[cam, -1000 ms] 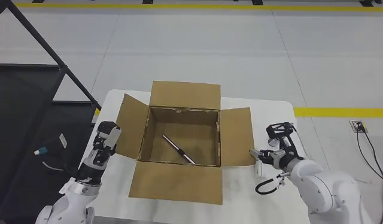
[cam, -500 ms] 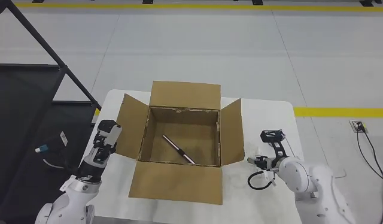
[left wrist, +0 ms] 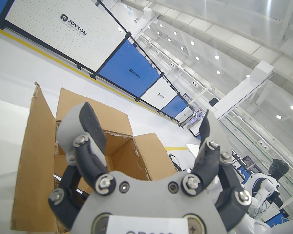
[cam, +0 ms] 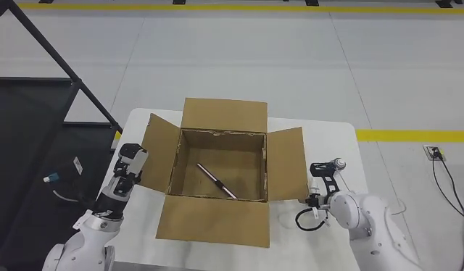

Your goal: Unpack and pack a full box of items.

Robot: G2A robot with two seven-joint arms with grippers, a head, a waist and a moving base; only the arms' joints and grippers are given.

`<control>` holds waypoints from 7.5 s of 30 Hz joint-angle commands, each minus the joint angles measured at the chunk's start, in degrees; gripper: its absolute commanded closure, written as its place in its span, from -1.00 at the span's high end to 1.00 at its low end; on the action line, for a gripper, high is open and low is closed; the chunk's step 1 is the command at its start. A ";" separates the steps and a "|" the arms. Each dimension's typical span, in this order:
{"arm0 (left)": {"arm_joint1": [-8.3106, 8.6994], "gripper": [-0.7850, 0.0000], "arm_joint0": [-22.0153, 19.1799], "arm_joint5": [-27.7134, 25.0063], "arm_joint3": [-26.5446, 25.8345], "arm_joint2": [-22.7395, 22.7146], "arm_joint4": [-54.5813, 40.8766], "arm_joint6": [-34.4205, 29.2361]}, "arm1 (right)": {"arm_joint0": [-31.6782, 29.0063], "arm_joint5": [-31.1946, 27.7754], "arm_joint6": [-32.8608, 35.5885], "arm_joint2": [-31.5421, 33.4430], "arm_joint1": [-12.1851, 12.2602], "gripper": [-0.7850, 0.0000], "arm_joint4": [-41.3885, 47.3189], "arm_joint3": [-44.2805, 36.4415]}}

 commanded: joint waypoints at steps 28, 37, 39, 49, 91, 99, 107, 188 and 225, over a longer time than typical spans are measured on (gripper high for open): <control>0.00 1.00 1.39 -1.64 -0.90 -0.56 1.00 1.13 | 3.67 1.80 -3.50 -3.91 -0.76 -1.00 -2.32 7.56; 0.03 1.00 1.71 -2.22 -1.08 -0.71 0.86 0.79 | -2.60 5.83 -12.07 0.61 -0.24 -1.00 -3.95 -10.49; 0.03 1.00 1.89 -2.31 -1.27 -0.89 0.67 0.88 | -4.15 7.24 -15.09 0.94 -0.24 -1.00 -5.53 -16.11; 0.01 1.00 4.32 -3.60 -2.20 -2.93 -0.44 2.59 | -4.91 1.36 -28.75 -2.95 -0.68 -1.00 -5.86 -30.43; -0.12 1.00 7.12 -3.75 -2.87 -9.13 -3.57 6.47 | 52.56 -19.30 -17.83 -57.18 -32.64 -0.58 23.83 69.15; -0.12 1.00 7.12 -3.75 -2.87 -9.13 -3.57 6.47 | 53.42 -21.18 -19.47 -56.75 -35.31 -0.23 24.43 75.31; -0.12 1.00 7.12 -3.75 -2.87 -9.13 -3.57 6.47 | 54.17 -22.38 -22.96 -55.90 -36.32 -0.07 24.43 78.18; -0.12 1.00 7.12 -3.75 -2.87 -9.13 -3.57 6.47 | 7.26 6.51 -17.93 10.89 -5.09 1.00 -3.08 3.25; -0.12 1.00 7.12 -3.75 -2.87 -9.13 -3.57 6.47 | 6.09 14.63 -23.16 6.62 -4.91 -1.00 -2.90 -7.37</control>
